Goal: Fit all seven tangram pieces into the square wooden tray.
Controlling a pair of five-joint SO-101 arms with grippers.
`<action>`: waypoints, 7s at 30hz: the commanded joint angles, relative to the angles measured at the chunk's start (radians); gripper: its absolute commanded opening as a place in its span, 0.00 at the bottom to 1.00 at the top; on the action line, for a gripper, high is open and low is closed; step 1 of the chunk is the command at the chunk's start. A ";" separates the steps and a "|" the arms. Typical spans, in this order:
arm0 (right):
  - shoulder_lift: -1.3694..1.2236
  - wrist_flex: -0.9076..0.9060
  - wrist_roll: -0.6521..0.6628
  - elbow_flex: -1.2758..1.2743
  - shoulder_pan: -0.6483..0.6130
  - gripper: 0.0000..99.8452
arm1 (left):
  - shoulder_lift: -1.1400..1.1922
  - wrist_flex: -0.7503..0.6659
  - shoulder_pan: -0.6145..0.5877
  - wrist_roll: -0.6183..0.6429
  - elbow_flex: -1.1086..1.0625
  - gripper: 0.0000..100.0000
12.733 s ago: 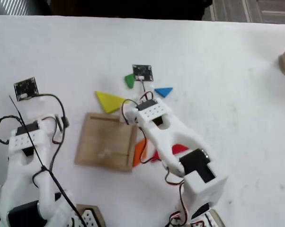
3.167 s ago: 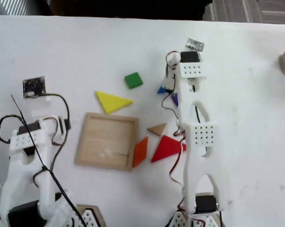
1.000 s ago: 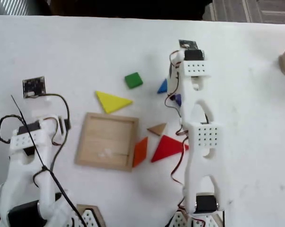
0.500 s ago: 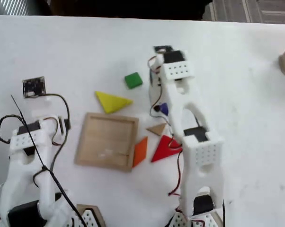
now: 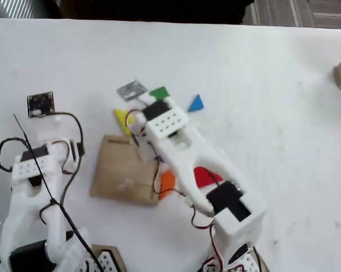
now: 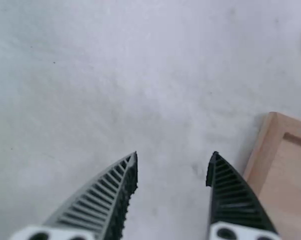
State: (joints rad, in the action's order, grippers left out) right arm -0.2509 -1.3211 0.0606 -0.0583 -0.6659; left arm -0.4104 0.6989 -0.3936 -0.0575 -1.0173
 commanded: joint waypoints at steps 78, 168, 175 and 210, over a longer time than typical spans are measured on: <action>1.036 0.392 0.457 -1.223 0.900 0.02 | -0.004 0.084 0.878 0.327 0.288 0.02; 1.036 0.403 0.459 -1.224 0.900 0.02 | 0.331 0.117 0.424 -0.086 0.281 0.02; 1.036 0.403 0.482 -1.224 0.897 0.02 | 0.222 0.152 0.423 -0.087 0.252 0.02; 1.035 0.283 0.308 -0.993 0.449 0.02 | 0.107 -0.015 -0.091 0.356 0.247 0.03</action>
State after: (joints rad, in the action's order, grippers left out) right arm 0.7725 -0.9697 0.4780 -1.1983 -0.0736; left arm -0.3675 0.7035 -0.4641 0.2754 -0.8638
